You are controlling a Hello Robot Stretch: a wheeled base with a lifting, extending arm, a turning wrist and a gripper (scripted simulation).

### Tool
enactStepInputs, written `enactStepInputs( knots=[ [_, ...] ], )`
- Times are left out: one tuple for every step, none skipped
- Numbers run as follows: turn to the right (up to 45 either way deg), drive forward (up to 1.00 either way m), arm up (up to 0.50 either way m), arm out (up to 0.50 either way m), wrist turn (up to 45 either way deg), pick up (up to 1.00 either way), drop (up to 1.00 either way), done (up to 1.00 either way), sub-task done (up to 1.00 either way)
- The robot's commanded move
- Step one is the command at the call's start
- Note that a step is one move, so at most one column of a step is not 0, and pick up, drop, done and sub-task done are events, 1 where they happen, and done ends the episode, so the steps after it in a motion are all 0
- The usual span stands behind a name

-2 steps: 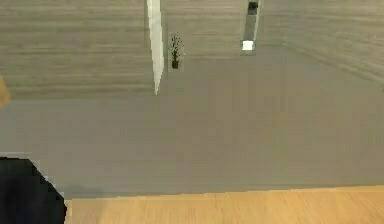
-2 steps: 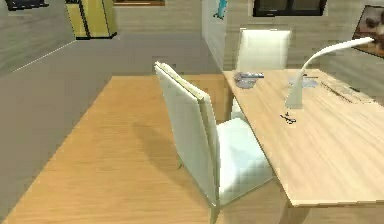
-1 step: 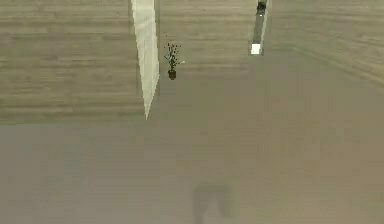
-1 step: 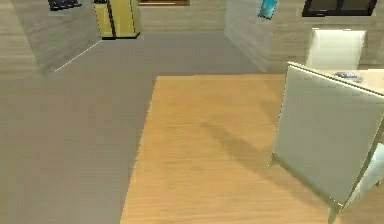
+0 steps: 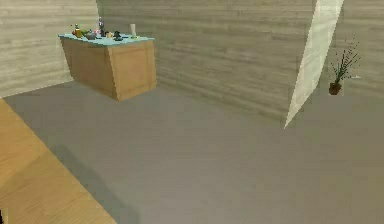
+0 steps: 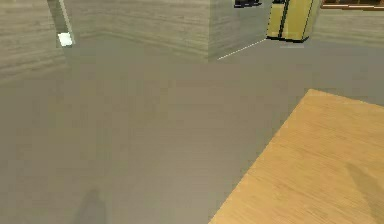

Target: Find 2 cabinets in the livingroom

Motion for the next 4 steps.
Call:
enactStepInputs(
  knots=[
    [0.0, 0.55, 0.00, 0.00, 0.0, 0.00, 0.00, 0.00, 0.00],
    [-45.0, 0.00, 0.00, 0.00, 0.0, 0.00, 0.00, 0.00, 0.00],
    [-3.0, 0.00, 0.00, 0.00, 0.0, 0.00, 0.00, 0.00, 0.00],
    [0.0, 1.00, 0.00, 0.00, 0.0, 0.00, 0.00, 0.00, 0.00]
  ],
)
